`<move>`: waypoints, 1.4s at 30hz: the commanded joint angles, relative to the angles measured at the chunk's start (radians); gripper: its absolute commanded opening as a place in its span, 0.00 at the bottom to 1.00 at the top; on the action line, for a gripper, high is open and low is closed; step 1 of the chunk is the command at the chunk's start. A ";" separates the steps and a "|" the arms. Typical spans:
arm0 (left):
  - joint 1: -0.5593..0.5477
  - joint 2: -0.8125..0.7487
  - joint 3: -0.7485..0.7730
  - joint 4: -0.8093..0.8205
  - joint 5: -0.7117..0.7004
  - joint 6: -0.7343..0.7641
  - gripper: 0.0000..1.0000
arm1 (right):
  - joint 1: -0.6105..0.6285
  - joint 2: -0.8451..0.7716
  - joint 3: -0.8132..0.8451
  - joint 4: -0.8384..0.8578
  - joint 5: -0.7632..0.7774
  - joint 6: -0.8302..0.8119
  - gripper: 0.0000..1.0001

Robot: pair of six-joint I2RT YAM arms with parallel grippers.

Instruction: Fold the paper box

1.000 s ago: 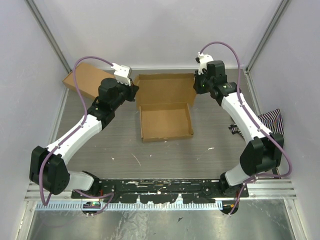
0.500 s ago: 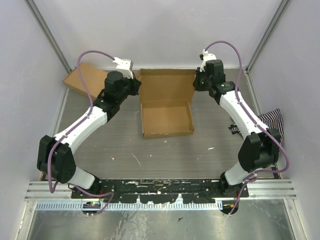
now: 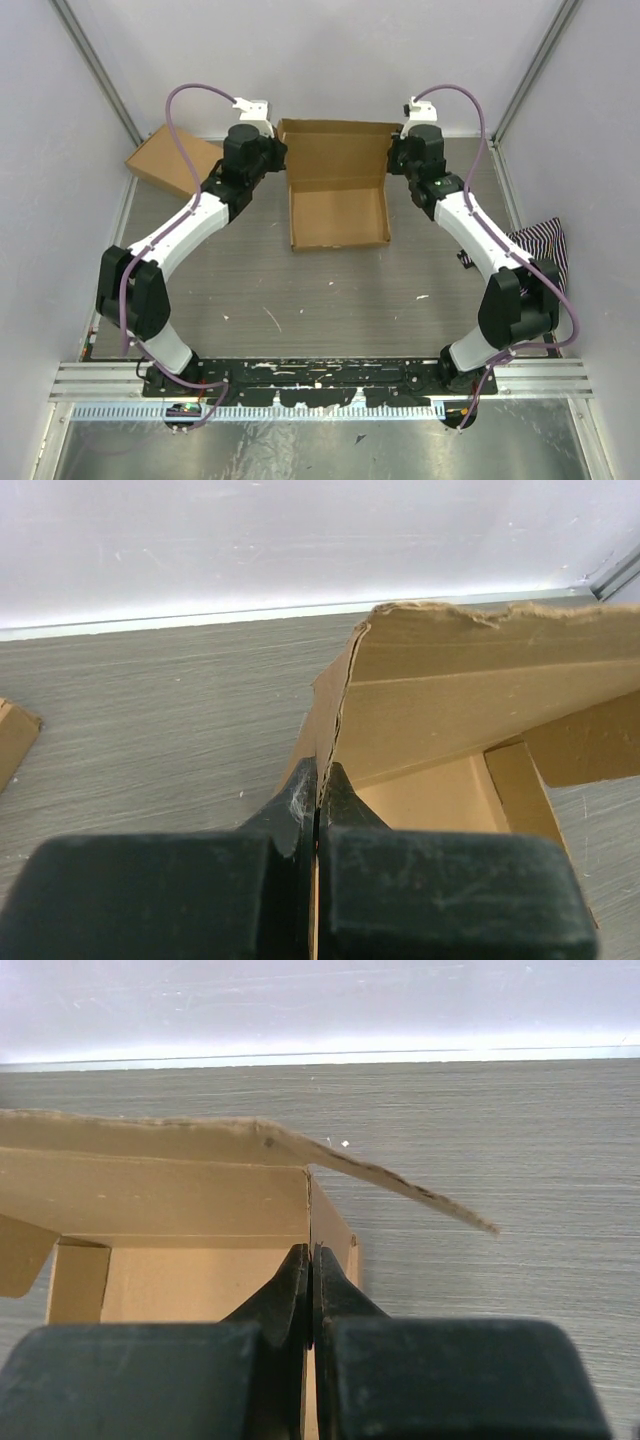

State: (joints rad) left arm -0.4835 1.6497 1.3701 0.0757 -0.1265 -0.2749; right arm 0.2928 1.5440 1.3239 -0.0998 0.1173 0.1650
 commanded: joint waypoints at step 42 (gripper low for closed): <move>-0.092 -0.752 -0.669 -0.262 -0.019 -0.246 0.59 | 0.151 -0.722 -0.580 -0.301 -0.216 0.146 0.67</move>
State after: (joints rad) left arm -0.5724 1.0328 0.7986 -0.1631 -0.1753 -0.4561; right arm 0.4377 0.8761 0.7319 -0.3012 -0.0261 0.2741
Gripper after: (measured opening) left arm 0.569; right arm 0.653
